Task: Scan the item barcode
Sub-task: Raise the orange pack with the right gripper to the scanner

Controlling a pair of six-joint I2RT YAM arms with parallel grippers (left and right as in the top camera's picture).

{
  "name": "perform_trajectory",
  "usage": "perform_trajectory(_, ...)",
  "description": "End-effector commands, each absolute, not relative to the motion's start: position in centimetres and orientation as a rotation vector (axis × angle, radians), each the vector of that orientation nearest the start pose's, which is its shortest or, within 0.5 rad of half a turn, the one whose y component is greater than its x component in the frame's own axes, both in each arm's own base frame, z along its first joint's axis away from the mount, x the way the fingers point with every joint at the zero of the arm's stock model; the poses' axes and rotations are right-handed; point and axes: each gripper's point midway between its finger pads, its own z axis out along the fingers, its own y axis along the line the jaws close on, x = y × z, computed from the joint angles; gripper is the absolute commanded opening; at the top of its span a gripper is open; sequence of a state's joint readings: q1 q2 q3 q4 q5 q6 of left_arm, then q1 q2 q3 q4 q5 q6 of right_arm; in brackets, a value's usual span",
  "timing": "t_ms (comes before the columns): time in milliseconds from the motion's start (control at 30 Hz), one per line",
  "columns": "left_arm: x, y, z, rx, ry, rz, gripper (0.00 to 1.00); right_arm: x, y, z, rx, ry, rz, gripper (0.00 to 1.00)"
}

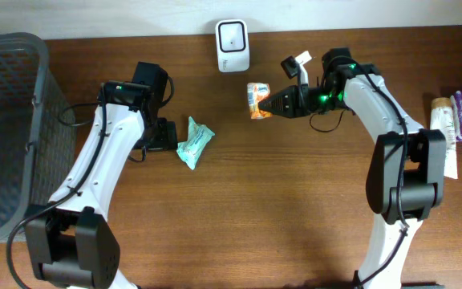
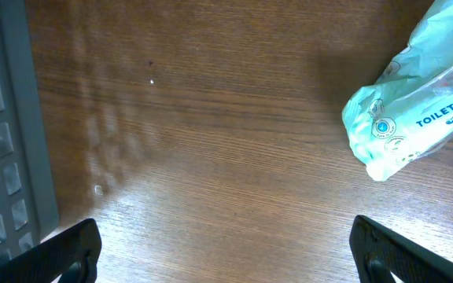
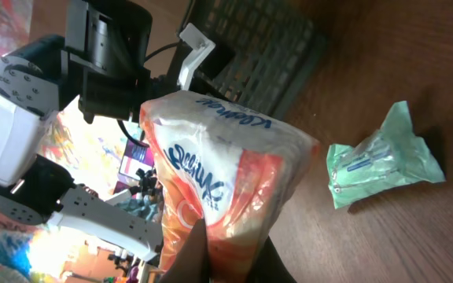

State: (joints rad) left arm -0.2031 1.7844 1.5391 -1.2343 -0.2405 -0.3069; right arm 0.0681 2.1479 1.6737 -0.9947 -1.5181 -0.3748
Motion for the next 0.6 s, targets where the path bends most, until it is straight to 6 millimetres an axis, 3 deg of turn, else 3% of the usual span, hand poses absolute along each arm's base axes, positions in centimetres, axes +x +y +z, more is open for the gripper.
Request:
perform_trajectory(0,35.1,-2.8,13.0,-0.175,2.971,0.326,0.99,40.4,20.7,20.0,-0.606,1.977,1.951,0.04)
perform_trajectory(200,35.1,-2.8,13.0,-0.175,2.971,0.326,0.99,39.8,21.5,19.8,-0.612,2.008,1.963,0.04)
perform_trajectory(300,35.1,-2.8,13.0,-0.175,2.971,0.326,0.99,39.9,21.9,16.3,-0.61,2.255,1.783,0.04)
perform_trajectory(467,35.1,-2.8,13.0,-0.175,2.971,0.326,0.99,41.2,23.2,14.6,-0.571,2.38,1.653,0.04)
perform_trajectory(500,35.1,-2.8,13.0,-0.175,2.971,0.325,0.99,42.4,22.8,13.4,-0.485,2.48,1.534,0.04)
perform_trajectory(533,35.1,-2.8,13.0,-0.175,2.971,0.326,0.99,44.1,21.4,11.7,-0.374,2.614,1.293,0.04)
perform_trajectory(567,35.1,-2.8,13.0,-0.175,2.971,0.325,0.99,45.7,20.1,11.2,-0.347,2.671,1.058,0.04)
